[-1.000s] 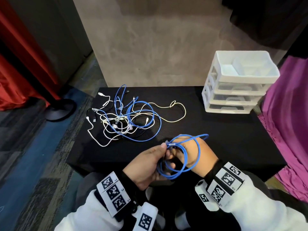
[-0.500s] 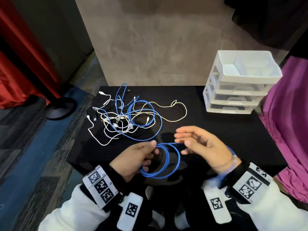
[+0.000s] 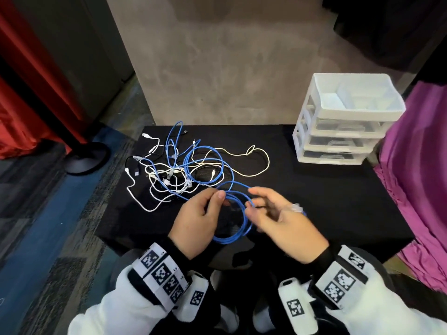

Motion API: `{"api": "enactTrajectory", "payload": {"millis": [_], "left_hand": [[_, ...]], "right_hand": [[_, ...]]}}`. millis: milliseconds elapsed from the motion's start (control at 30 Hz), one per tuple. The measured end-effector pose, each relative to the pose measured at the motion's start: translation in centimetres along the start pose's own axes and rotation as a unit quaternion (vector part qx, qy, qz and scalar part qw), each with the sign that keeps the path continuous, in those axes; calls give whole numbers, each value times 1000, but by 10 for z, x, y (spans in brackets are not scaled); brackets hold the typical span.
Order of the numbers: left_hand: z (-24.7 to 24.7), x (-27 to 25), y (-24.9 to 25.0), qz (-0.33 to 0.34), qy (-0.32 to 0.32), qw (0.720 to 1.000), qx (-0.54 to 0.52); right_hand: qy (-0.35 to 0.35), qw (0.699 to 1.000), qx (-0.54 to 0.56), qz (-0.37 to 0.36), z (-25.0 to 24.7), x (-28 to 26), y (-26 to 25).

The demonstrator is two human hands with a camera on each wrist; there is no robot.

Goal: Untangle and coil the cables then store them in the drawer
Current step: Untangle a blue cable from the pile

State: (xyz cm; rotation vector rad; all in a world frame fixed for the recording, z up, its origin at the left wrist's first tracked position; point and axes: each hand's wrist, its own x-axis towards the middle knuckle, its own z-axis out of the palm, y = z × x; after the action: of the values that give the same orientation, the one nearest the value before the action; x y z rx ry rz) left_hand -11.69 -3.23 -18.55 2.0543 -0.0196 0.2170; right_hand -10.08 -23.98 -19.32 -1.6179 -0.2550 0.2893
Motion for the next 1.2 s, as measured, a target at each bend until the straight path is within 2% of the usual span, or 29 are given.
{"api": "enactTrajectory", "payload": {"millis": [67, 133, 200, 267, 300, 367, 433, 467, 600, 667, 767, 867, 933, 967, 1133, 1200], "left_hand": [[6, -1, 4, 24, 4, 1000, -6], [10, -1, 6, 17, 12, 999, -49], [13, -2, 11, -59, 6, 986, -154], [14, -5, 14, -124, -36, 954, -272], [13, -6, 16, -146, -52, 942, -298], [10, -6, 17, -161, -63, 940, -294], [7, -5, 14, -155, -65, 951, -261], [6, -5, 14, -151, -72, 954, -247], [3, -8, 17, -129, -130, 960, -211], [0, -9, 20, -122, -157, 960, -197], [-2, -10, 24, -139, -183, 954, -192], [-4, -13, 23, -154, -194, 951, -182], [-6, -14, 20, -157, -192, 952, -180], [-8, -14, 18, -159, -186, 952, -183], [-13, -11, 15, -145, -122, 961, -201], [-10, -11, 14, -153, -92, 957, -227]], "right_hand": [[-18, 999, -45, -19, 11, 1, 0], [11, 997, -66, -26, 16, 3, 1], [37, 998, -34, -22, 15, 3, -1], [32, 998, -43, -35, 12, 3, -4], [30, 996, -70, -47, 9, 2, -5], [63, 989, -109, -78, 4, 1, -9], [121, 979, -114, -114, -3, 2, -15], [128, 973, -137, -133, -7, 4, -16], [11, 947, -282, -151, -21, 15, -16], [-26, 937, -317, -146, -27, 19, -15], [-39, 933, -324, -151, -32, 24, -19], [47, 939, -298, -165, -42, 31, -24], [102, 955, -239, -141, -53, 35, -24], [107, 963, -216, -122, -55, 35, -24], [90, 977, -178, -75, -44, 23, -13], [55, 984, -153, -71, -36, 17, -10]]}}
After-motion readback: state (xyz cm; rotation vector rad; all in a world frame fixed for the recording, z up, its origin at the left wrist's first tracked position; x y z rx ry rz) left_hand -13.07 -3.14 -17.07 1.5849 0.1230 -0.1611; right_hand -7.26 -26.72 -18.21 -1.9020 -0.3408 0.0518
